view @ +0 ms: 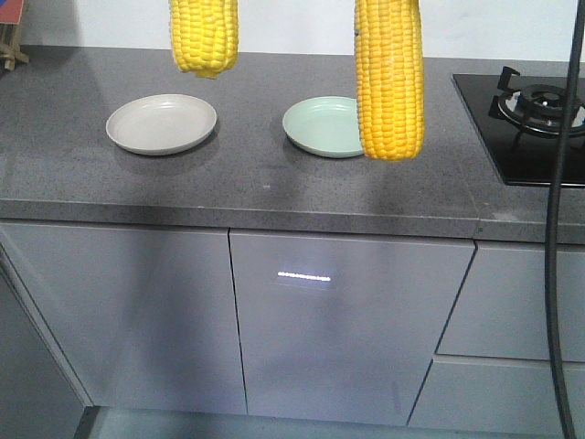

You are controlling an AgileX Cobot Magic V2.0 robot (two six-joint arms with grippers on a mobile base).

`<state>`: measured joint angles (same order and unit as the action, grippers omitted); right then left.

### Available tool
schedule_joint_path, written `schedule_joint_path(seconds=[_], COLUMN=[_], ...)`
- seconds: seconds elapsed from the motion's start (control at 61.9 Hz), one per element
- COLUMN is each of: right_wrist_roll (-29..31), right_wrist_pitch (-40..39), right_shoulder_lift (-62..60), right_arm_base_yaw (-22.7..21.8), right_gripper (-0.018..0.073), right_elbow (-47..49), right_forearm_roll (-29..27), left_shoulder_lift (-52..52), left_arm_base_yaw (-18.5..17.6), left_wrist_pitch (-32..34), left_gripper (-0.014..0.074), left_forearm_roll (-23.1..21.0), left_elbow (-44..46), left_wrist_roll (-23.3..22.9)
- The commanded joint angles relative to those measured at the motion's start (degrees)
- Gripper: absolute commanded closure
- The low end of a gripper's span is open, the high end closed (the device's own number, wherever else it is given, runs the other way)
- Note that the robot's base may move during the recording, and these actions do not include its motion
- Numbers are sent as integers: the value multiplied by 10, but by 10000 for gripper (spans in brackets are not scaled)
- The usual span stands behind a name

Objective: Distribute corn equally
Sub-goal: 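Drive closer to the beige and pale green plates holding both cobs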

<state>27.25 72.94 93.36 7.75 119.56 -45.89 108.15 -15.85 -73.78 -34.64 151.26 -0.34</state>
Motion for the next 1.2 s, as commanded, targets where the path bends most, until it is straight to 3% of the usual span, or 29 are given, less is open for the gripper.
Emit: schedule_joint_path(seconds=[0.0,1.18], right_wrist_roll=[1,1], right_wrist_pitch=[10,10], right_shoulder_lift=[-20,-20], right_arm_base_yaw=[-1,-1], right_gripper=[561,561], right_elbow=[14,14], right_forearm_roll=[-24,-24], left_shoulder_lift=[-26,-26], left_arm_base_yaw=[-1,-1], left_wrist_pitch=[18,18], left_gripper=[604,604], left_forearm_roll=[-18,-19], left_elbow=[12,12], left_wrist_roll=[-3,-2])
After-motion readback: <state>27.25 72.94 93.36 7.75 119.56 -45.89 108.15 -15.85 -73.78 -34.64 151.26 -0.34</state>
